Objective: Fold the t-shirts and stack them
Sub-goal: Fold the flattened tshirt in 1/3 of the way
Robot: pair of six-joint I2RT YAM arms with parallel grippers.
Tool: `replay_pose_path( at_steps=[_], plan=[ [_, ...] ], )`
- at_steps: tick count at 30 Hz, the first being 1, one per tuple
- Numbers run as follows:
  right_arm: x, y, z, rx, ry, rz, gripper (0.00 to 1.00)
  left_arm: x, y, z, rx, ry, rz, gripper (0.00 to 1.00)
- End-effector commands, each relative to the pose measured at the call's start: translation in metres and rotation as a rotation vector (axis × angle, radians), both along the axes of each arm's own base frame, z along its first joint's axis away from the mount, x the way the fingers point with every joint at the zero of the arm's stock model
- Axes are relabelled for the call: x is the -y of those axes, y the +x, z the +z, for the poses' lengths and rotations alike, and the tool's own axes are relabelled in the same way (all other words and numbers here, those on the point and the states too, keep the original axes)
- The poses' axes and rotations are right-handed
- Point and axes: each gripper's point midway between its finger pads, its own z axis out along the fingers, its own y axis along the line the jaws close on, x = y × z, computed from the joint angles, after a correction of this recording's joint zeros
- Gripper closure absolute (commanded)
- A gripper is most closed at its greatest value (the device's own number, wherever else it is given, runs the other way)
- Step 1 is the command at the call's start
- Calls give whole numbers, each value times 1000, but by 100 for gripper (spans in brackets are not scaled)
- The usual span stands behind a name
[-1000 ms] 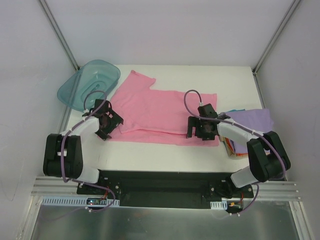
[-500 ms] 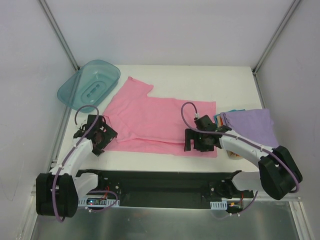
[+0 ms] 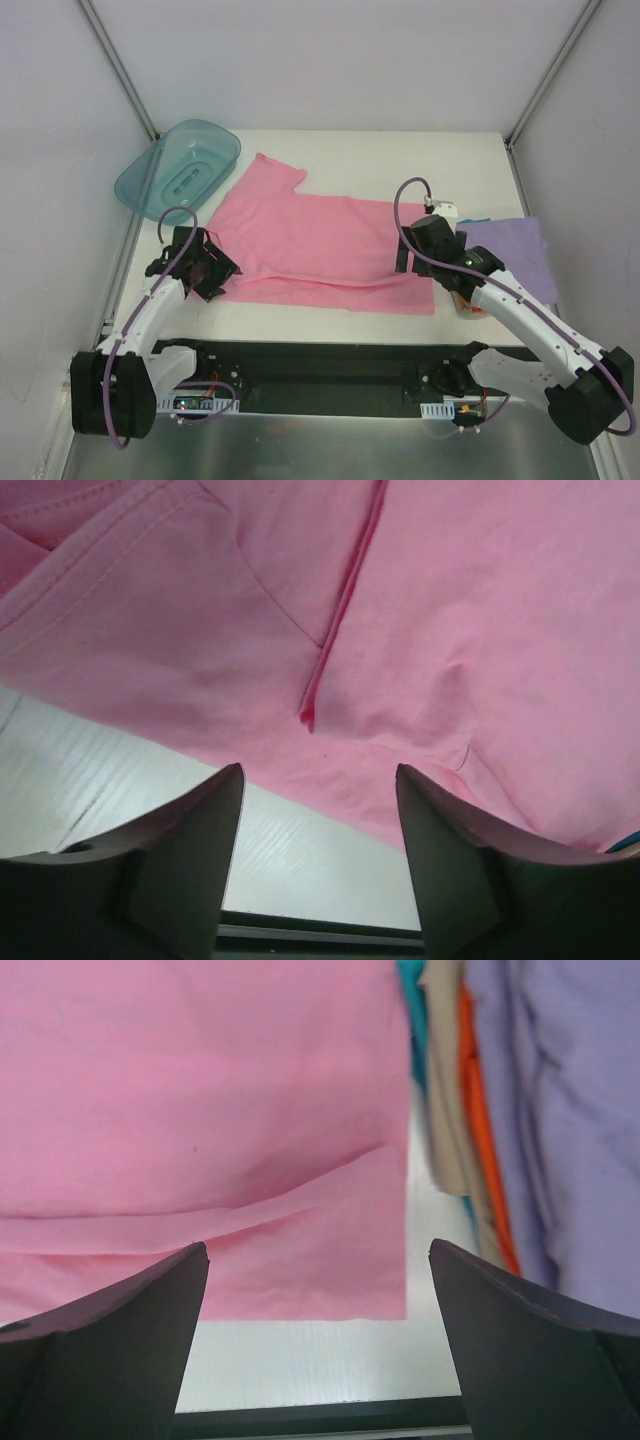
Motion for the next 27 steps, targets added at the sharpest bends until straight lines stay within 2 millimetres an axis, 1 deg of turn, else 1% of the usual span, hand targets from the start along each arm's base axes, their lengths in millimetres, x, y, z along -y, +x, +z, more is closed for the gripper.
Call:
replay_pose_path(
  at_steps=[1, 2, 5, 6, 8, 11, 13, 14, 16, 18, 21, 24, 26, 27],
  plan=[
    [42, -2, 30, 102, -120, -127, 4, 10, 13, -5, -37, -46, -48, 45],
    [45, -3, 30, 106, -125, -134, 4, 12, 16, -6, -42, -54, -55, 53],
    [52, -7, 32, 114, -132, -148, 4, 19, 22, -13, -64, -89, -76, 62],
    [53, -9, 32, 112, -133, -146, 4, 20, 24, -17, -71, -93, -80, 69],
    [55, -10, 31, 107, -140, -146, 4, 20, 24, -20, -80, -94, -79, 74],
    [55, -11, 31, 103, -146, -142, 4, 17, 24, -26, -99, -76, -67, 79],
    [56, -11, 29, 95, -153, -143, 4, 16, 23, -29, -108, -70, -66, 85],
    [56, -10, 30, 96, -153, -140, 4, 15, 24, -29, -111, -68, -63, 88],
    [56, -11, 29, 91, -154, -138, 4, 15, 26, -29, -106, -66, -63, 100],
    [55, -10, 29, 91, -154, -140, 4, 15, 30, -26, -93, -62, -71, 100],
    [55, -10, 28, 88, -156, -137, 4, 15, 39, -16, -48, -52, -80, 100],
    [57, -10, 28, 93, -159, -145, 3, 15, 50, -12, -8, -34, -84, 100],
    [59, -11, 31, 101, -160, -156, 4, 18, 59, -4, 14, -30, -104, 100],
    [60, -10, 33, 111, -157, -160, 4, 19, 62, -6, 8, -28, -109, 100]
  ],
)
